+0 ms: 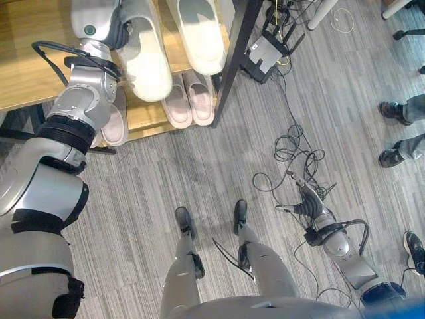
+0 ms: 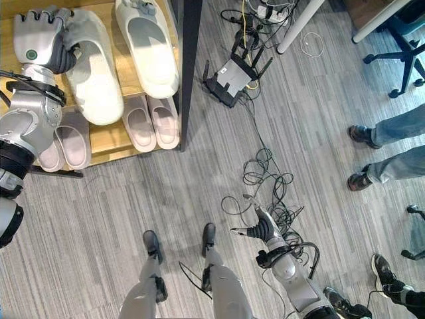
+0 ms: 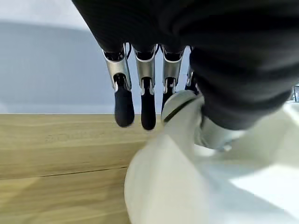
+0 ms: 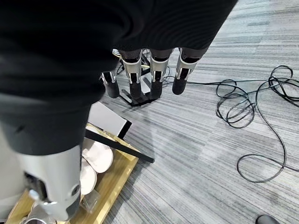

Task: Arrange the slippers neatly on the shoe rack.

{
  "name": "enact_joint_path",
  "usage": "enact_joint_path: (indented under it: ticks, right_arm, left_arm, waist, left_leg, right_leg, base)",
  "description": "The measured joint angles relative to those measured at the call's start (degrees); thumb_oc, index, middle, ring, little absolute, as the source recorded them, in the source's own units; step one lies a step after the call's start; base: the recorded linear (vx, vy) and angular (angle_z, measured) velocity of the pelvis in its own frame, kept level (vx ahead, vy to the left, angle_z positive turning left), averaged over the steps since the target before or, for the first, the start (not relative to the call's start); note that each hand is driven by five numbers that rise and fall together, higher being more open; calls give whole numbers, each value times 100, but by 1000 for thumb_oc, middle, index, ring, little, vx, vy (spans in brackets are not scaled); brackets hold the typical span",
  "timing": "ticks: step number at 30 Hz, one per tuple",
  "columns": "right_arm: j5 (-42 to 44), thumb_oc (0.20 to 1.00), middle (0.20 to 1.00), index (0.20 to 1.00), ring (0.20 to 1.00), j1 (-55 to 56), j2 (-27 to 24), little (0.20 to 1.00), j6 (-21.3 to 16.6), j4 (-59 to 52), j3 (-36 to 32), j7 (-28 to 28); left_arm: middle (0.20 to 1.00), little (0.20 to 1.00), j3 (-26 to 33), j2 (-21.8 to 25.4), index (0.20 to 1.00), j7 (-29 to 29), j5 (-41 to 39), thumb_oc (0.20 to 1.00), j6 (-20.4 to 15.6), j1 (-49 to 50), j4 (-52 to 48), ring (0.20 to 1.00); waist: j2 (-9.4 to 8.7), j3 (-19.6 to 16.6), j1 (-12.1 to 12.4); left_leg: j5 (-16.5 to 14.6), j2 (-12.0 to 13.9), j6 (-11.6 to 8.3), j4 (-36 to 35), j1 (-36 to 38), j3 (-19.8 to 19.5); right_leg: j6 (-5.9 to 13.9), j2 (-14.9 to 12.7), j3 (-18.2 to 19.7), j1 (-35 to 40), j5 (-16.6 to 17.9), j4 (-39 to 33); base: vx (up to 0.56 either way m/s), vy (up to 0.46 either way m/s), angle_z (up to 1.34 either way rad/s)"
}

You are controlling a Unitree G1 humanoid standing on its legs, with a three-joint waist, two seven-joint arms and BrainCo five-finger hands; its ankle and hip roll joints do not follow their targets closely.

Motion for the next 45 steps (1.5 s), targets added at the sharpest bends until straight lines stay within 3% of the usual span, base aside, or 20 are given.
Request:
enact_joint_path:
  ticks: [2,3,4,9,12,13,19,20,21,23,29,36,42,45]
  right_arm:
    - [-1,1000,1000,1000,1000,-3,27,1000,-16,66,12,-5]
    - [4,1000,1000,1000,1000,-274,192,1000,-304,1169,176,-221]
    - [-11,1000,1000,1000,1000,-329,189,1000,-147,1881,373,-237]
    - [-8,1000,1000,1000,1000,-114,240,1000,-181,1207,263,-316]
    - [-3,1000,1000,1000,1000,-112,263,1000,-169,1362,253,-319]
    - [-2,1000,1000,1000,1000,-142,264,1000,-157,1533,255,-313]
    - [2,1000,1000,1000,1000,-153,270,1000,-48,1642,236,-299]
    - [2,1000,1000,1000,1000,-195,280,1000,-11,1656,244,-270]
    - [1,1000,1000,1000,1000,-242,284,1000,30,1692,248,-260]
    - [-1,1000,1000,1000,1000,-397,295,1000,69,1859,250,-262]
    - [-13,1000,1000,1000,1000,-587,288,1000,75,1814,255,-257]
    - [-15,1000,1000,1000,1000,-971,262,1000,72,1816,281,-226]
    - [-19,1000,1000,1000,1000,-1019,246,1000,72,1859,282,-225]
    - [-49,1000,1000,1000,1000,-1021,246,1000,72,1855,278,-227]
  left_arm:
    - [1000,1000,9,-40,1000,20,-22,1000,5,6,151,1000]
    - [1000,1000,529,-270,1000,76,-198,1000,-5,287,-118,1000]
    - [1000,1000,743,-581,1000,222,-381,1000,-6,354,-330,1000]
    - [1000,1000,616,-482,1000,397,-882,1000,-10,-246,-278,1000]
    - [1000,1000,630,-209,1000,520,-1036,1000,-85,-318,-358,1000]
    - [1000,1000,714,-196,1000,521,-1136,1000,-113,-181,-662,1000]
    - [1000,1000,1183,-151,1000,458,-1137,1000,-361,1390,-1962,1000]
    - [1000,1000,1719,-354,1000,306,-1136,1000,-469,2231,-2478,1000]
    - [1000,1000,1805,-560,1000,171,-1139,1000,-561,2738,-2712,1000]
    - [1000,1000,1603,-879,1000,-103,-1148,1000,-668,3026,-2706,1000]
    - [1000,1000,1367,-927,1000,-294,-1166,1000,-966,2573,-2702,1000]
    - [1000,1000,1312,-1169,1000,-410,-1174,1000,-977,2346,-2465,1000]
    - [1000,1000,1130,-1210,1000,-422,-1185,1000,-997,2252,-2230,1000]
    - [1000,1000,1286,-1476,1000,-417,-1408,1000,-977,2280,-1901,1000]
  waist:
    - [-12,-18,-11]
    - [-63,-82,29]
    - [-63,-117,138]
    - [-58,-133,106]
    - [126,-306,219]
    - [155,-323,418]
    - [214,-373,662]
    - [249,-393,699]
    - [263,-393,746]
    - [295,-372,839]
    - [488,-158,865]
    - [599,140,735]
    - [650,185,741]
    - [658,191,737]
  left_leg:
    - [0,-3,1,0,11,3]
    - [3,-7,4,0,57,10]
    - [4,-11,4,1,55,-26]
    - [35,-47,44,2,90,-110]
    - [63,-43,18,3,129,-215]
    - [75,-44,22,3,229,-240]
    - [148,-84,5,3,363,-419]
    - [163,-115,7,3,366,-418]
    - [188,-124,16,3,359,-428]
    - [226,-133,24,3,283,-514]
    - [281,-154,32,3,60,-570]
    - [283,-146,34,4,85,-550]
    - [281,-143,33,0,33,-493]
    - [278,-149,32,-1,25,-465]
  right_leg:
    - [-2,-9,0,12,1,3]
    - [-2,-13,2,49,1,3]
    - [-2,-15,-30,62,1,2]
    - [7,-53,-99,149,16,2]
    - [8,-46,-198,248,14,2]
    - [9,-44,-223,358,13,2]
    - [45,-63,-363,623,-16,1]
    - [45,-90,-362,624,-13,0]
    - [48,-98,-366,623,-3,0]
    - [51,-101,-445,593,3,-1]
    - [72,-120,-498,391,54,-1]
    - [76,-116,-493,391,50,-2]
    - [73,-117,-463,309,53,-1]
    - [73,-125,-441,287,53,-1]
  base:
    - [45,14,-2]
    - [30,2,4]
    - [22,-4,7]
    - [11,3,9]
    - [7,6,12]
    - [8,-4,14]
    - [-28,10,17]
    - [-109,34,3]
    - [-110,35,9]
    - [-80,17,18]
    - [-42,-15,3]
    - [-1,0,-1]
    - [5,8,-3]
    - [10,5,-3]
